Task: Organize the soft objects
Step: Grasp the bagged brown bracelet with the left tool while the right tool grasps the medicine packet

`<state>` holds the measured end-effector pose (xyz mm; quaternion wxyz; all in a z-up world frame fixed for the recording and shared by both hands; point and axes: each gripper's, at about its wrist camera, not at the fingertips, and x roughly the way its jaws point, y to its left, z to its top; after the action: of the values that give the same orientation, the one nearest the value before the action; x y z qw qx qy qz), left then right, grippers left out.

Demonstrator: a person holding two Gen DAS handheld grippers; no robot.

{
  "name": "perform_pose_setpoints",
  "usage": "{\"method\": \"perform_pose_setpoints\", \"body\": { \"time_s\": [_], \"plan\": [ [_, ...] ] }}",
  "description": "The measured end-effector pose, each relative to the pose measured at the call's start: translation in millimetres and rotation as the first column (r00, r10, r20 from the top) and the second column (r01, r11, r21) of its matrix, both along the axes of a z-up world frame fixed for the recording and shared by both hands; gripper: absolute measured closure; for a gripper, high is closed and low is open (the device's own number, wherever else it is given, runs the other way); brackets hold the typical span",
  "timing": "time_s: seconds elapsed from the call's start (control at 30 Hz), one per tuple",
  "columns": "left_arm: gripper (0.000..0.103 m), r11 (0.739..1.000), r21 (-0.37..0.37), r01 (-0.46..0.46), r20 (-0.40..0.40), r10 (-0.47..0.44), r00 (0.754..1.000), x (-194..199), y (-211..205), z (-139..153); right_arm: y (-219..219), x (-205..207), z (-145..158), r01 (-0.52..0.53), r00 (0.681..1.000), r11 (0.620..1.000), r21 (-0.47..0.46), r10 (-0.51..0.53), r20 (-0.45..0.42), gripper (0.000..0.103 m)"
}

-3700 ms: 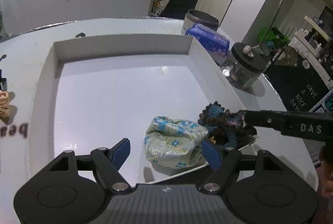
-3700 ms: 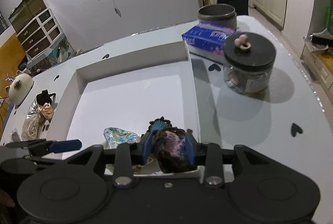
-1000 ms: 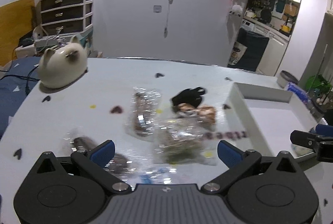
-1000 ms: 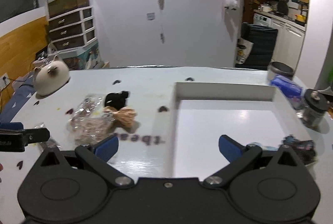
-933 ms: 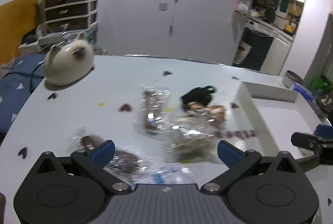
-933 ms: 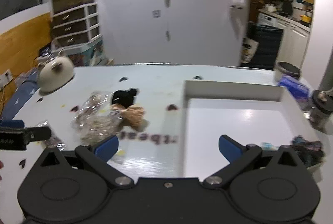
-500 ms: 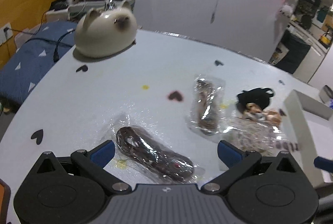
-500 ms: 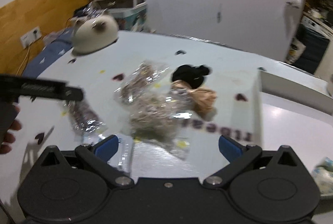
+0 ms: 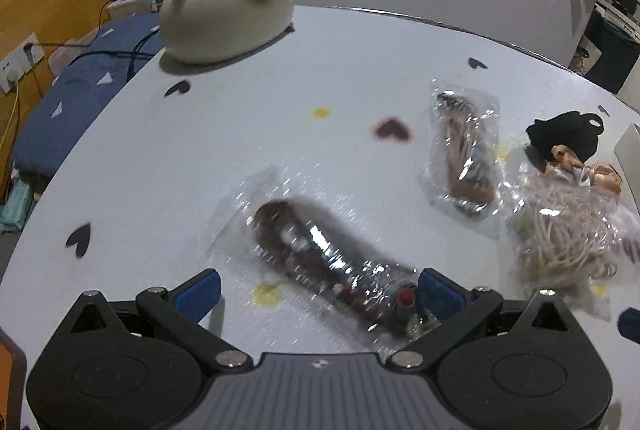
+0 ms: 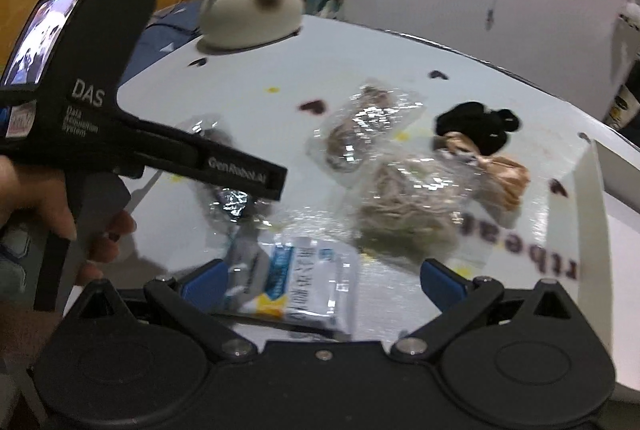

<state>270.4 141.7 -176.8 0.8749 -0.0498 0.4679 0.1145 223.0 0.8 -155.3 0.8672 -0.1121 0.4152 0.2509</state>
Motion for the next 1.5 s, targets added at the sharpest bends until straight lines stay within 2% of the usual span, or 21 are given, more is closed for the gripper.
{"method": "perform_pose_setpoints", "body": {
  "time_s": [0.1, 0.37, 0.5, 0.67, 0.8, 0.87, 1.0, 1.07, 1.17, 1.23, 1.4, 1.5],
  "plan": [
    [0.0, 1.0, -0.018, -0.015, 0.002, 0.015, 1.0, -11, 11, 0, 11, 1, -5, -0.018, 1.0, 1.0, -0.005, 0.018, -0.01, 0.0],
    [0.0, 0.997, 0.015, -0.076, -0.017, 0.076, 0.997, -31, 41, 4, 29, 14, -28, 0.013, 0.996, 1.0, 0.007, -0.013, -0.09, 0.0],
    [0.0, 0.994, 0.022, -0.111, -0.016, 0.111, 0.994, -37, 55, 10, 36, 15, -39, 0.015, 0.995, 1.0, -0.027, -0.017, -0.096, 0.0],
    [0.0, 0.997, -0.04, -0.061, 0.028, 0.062, 0.998, -31, 54, 14, 30, 14, -39, 0.013, 0.995, 0.999, -0.031, -0.016, -0.095, 0.0],
    [0.001, 0.997, -0.074, -0.009, 0.03, 0.011, 0.999, -17, 43, 12, 21, 11, -36, -0.019, 0.996, 1.0, -0.024, 0.017, -0.092, 0.01],
    [0.006, 0.996, -0.088, 0.003, 0.029, 0.0, 1.0, -10, 36, 11, 15, 8, -35, -0.033, 0.995, 0.999, -0.023, 0.031, -0.098, 0.013],
    [0.021, 0.997, -0.083, 0.001, 0.011, 0.0, 1.0, -1, 27, 5, 6, 3, -32, -0.05, 0.993, 0.998, -0.026, 0.047, -0.104, 0.021],
    [0.025, 0.997, -0.08, -0.011, -0.005, 0.01, 1.0, 1, 26, 2, 1, -1, -31, -0.058, 0.993, 0.998, -0.028, 0.055, -0.107, 0.024],
    [0.036, 0.999, -0.045, -0.008, -0.006, 0.008, 1.0, 1, 24, 1, -4, -7, -27, -0.074, 0.992, 0.997, -0.027, 0.071, -0.101, 0.03],
    [0.05, 1.0, -0.026, -0.006, 0.0, 0.006, 1.0, -2, 22, 2, -7, -11, -26, -0.08, 0.992, 0.996, -0.029, 0.077, -0.105, 0.032],
    [0.064, 0.999, -0.048, -0.004, 0.019, 0.005, 1.0, -13, 25, 5, -14, -16, -24, -0.08, 0.99, 0.997, -0.016, 0.078, -0.115, 0.035],
    [0.068, 0.998, -0.069, 0.001, 0.021, 0.001, 1.0, -22, 25, 6, -17, -19, -22, -0.074, 0.99, 0.997, -0.01, 0.072, -0.121, 0.035]
  ]
}}
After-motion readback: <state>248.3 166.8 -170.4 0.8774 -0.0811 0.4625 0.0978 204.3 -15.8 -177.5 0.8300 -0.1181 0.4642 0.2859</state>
